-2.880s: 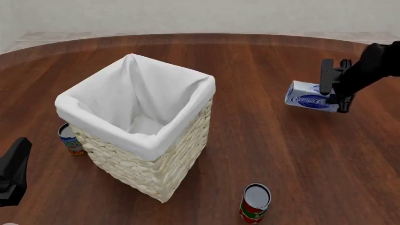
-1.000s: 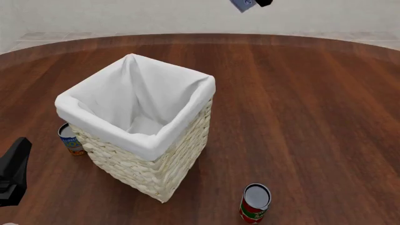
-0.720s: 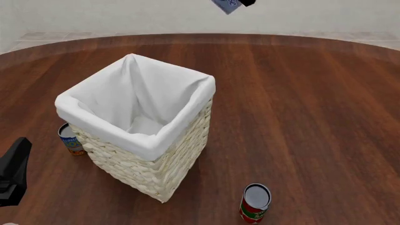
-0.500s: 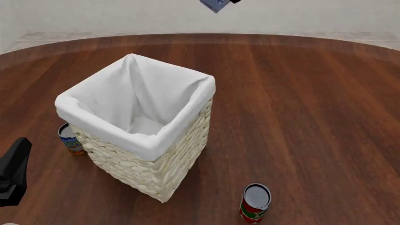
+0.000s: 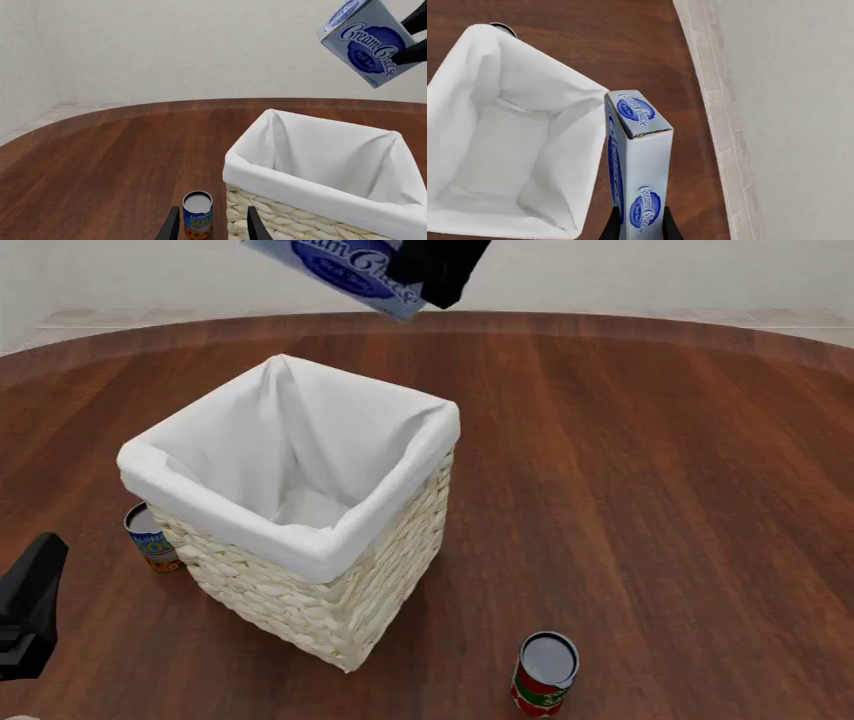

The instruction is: Pick up the cream cheese box, and put it in the basket.

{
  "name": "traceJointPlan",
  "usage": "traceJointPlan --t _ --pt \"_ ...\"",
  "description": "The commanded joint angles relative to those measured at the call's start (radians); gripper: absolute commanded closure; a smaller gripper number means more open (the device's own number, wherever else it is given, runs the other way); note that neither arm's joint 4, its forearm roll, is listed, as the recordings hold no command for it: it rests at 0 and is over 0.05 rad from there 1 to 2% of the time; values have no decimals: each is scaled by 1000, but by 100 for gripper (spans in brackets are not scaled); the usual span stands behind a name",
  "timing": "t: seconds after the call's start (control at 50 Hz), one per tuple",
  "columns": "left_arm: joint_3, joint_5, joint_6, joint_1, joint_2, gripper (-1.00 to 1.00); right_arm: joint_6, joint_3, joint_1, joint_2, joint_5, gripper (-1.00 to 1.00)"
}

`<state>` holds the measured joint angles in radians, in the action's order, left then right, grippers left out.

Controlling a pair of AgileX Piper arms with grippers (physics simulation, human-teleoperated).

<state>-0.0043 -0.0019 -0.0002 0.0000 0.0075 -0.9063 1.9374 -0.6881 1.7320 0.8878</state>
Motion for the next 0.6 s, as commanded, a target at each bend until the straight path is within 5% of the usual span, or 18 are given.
traceJointPlan --t 0.02,0.42,0.6 --pt "0 0 0 0 0 -100 4 -34 -48 8 -22 100" --pt "0 0 0 0 0 -100 -44 47 -42 107 3 100" --pt "0 0 0 0 0 -100 -30 -41 -115 62 7 100"
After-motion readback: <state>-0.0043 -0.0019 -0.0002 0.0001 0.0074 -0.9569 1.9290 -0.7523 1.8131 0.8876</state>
